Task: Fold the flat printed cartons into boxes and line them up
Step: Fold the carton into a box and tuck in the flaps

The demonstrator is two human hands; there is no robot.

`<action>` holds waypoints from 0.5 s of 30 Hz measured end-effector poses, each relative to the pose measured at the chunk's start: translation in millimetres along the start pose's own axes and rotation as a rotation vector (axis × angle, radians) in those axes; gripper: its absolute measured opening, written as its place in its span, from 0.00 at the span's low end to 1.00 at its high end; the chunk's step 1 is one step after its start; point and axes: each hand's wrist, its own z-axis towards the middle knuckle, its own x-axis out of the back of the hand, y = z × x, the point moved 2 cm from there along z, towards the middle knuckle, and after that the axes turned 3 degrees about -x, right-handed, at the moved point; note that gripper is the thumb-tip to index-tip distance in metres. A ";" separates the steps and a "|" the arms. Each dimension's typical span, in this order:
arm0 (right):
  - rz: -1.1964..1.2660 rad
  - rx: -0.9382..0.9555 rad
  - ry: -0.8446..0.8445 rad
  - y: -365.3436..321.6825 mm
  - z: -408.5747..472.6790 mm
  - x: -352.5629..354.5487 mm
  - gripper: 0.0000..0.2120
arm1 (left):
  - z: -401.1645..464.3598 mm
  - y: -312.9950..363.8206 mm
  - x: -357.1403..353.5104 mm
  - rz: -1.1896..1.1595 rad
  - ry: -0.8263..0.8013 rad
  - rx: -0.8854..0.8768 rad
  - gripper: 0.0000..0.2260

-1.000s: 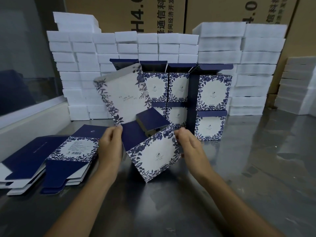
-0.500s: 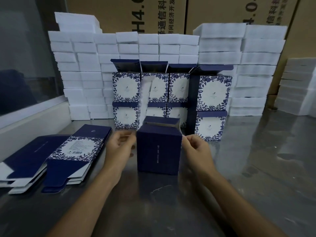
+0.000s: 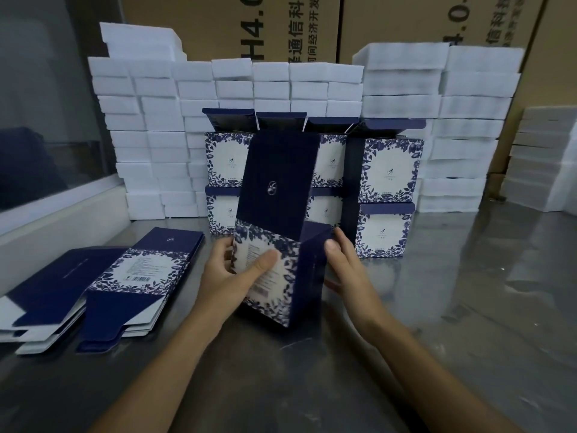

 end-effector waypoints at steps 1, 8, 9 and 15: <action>0.021 0.008 -0.021 0.3 -0.8 -0.1 0.50 | -2.0 0.5 -1.3 0.039 0.017 -0.019 0.35; 0.017 0.064 -0.013 2.2 0.9 0.7 0.36 | -12.3 11.9 -20.0 -0.092 -0.050 -0.073 0.38; 0.057 0.044 -0.019 3.5 2.2 0.7 0.38 | -13.7 14.5 -22.1 -0.123 -0.063 -0.065 0.38; 0.077 0.051 0.076 -5.6 5.6 -1.6 0.23 | -11.6 11.2 -28.0 -0.237 -0.110 0.019 0.17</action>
